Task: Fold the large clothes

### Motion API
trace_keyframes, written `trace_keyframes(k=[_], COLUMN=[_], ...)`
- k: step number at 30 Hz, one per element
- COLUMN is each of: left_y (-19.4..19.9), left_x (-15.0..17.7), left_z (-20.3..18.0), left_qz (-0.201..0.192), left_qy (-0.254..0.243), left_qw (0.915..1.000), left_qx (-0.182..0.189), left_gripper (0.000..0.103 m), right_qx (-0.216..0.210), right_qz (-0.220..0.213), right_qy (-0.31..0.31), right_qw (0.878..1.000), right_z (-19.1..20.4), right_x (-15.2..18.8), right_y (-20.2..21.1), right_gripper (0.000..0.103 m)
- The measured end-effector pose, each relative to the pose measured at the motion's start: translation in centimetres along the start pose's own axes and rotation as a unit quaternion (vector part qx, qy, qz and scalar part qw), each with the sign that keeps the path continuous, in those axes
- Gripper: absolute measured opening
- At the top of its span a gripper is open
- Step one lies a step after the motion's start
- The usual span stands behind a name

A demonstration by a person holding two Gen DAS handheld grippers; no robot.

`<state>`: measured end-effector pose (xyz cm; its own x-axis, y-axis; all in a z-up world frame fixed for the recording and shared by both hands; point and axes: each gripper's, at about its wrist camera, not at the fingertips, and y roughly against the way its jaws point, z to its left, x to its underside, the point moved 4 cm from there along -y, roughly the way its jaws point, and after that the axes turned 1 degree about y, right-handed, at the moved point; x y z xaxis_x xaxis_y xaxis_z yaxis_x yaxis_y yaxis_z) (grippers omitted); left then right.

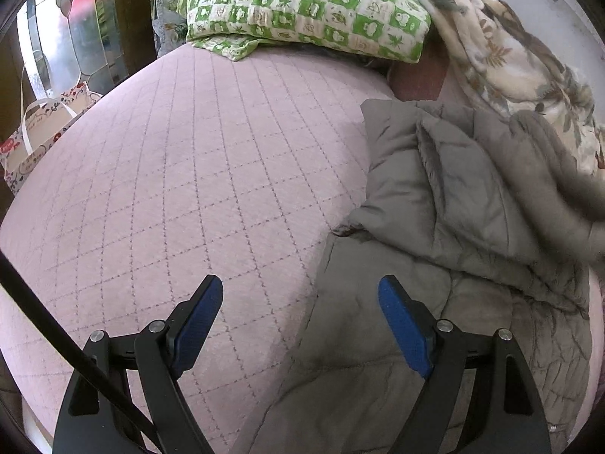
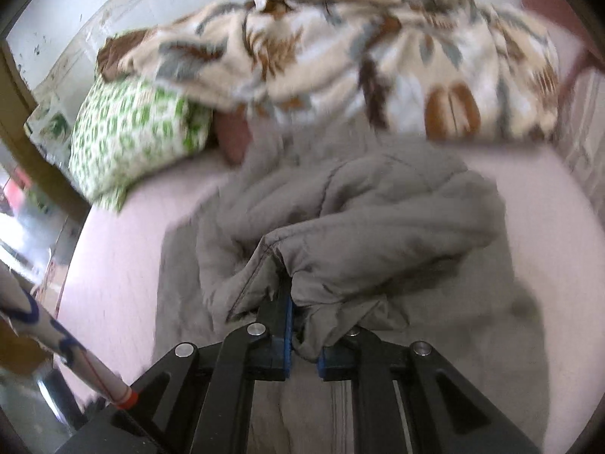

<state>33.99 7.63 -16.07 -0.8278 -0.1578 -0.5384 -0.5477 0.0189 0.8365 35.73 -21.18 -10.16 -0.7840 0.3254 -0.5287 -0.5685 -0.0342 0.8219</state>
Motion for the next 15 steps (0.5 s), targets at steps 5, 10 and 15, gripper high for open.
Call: trace_keyframes(k=[5,10,15], left_y=[-0.1,-0.3,-0.6], left_x=[0.2,0.4,0.4], left_z=[-0.3,-0.4,-0.5], left_qz=[0.0,0.004,0.008], left_qy=[-0.005,-0.007,-0.004], left_qw=[1.0,1.0,0.9999], left_qx=[-0.003,-0.005,-0.003], left_gripper=[0.084,0.084,0.084], right_qx=[-0.012,0.001,0.006], right_qz=[0.045,0.07,0.06], right_qy=[-0.033,-0.007,0.031], right_qw=[0.998,0.997,0.998], right_z=[-1.3,-1.1,-1.2], right_x=[5.4,7.4,8.0], right_y=[-3.3,-7.6,-4.7], right_gripper=[0.008,0.008,0.031])
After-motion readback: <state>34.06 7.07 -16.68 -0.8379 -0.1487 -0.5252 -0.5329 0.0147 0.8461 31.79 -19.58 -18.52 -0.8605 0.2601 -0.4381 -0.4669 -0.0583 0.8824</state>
